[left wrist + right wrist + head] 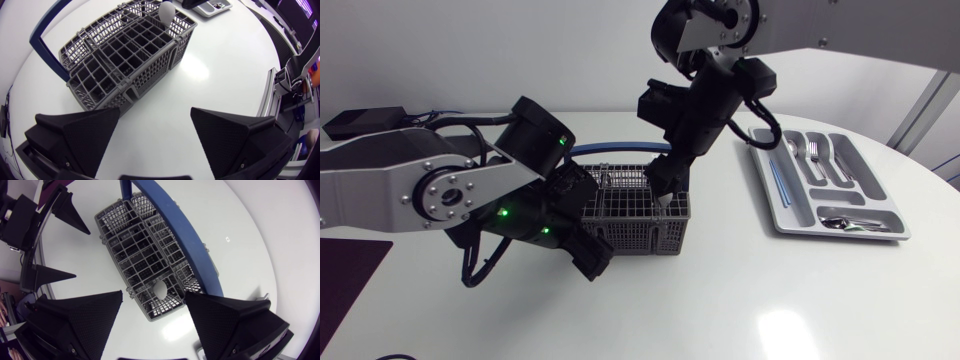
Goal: Unload the cutlery basket into the drawer organizer.
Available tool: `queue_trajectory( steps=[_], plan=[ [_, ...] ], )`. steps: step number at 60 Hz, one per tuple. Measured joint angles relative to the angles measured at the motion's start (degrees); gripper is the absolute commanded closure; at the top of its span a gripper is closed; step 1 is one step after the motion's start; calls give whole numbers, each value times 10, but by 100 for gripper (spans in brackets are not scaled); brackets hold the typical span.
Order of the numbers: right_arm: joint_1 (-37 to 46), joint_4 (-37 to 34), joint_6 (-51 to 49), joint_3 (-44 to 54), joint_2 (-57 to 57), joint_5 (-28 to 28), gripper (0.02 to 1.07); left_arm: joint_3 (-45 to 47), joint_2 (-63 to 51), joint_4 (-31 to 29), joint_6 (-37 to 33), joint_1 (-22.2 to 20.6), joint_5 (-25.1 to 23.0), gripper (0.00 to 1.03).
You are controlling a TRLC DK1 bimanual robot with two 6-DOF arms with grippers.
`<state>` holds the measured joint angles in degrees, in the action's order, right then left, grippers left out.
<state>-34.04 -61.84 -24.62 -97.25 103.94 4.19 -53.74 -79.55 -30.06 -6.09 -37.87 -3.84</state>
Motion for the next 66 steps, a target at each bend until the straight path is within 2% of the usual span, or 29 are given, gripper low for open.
queue_trajectory(
  steps=[22,24,31,48,53,66],
  plan=[
    [-19,115,54,117,-26,-30,26,6,0,0,0,0,-1,4],
    [-19,129,62,131,-33,-32,30,7,0,0,0,0,-2,4],
    [-21,170,85,167,-54,-33,37,10,0,0,0,0,-2,4],
    [-8,253,134,240,-103,-16,53,10,0,0,0,0,-2,4],
    [0,275,144,256,-112,-12,53,10,0,0,0,0,-2,4],
    [12,324,156,289,-126,0,61,10,3,0,0,-1,-2,4]
  ],
)
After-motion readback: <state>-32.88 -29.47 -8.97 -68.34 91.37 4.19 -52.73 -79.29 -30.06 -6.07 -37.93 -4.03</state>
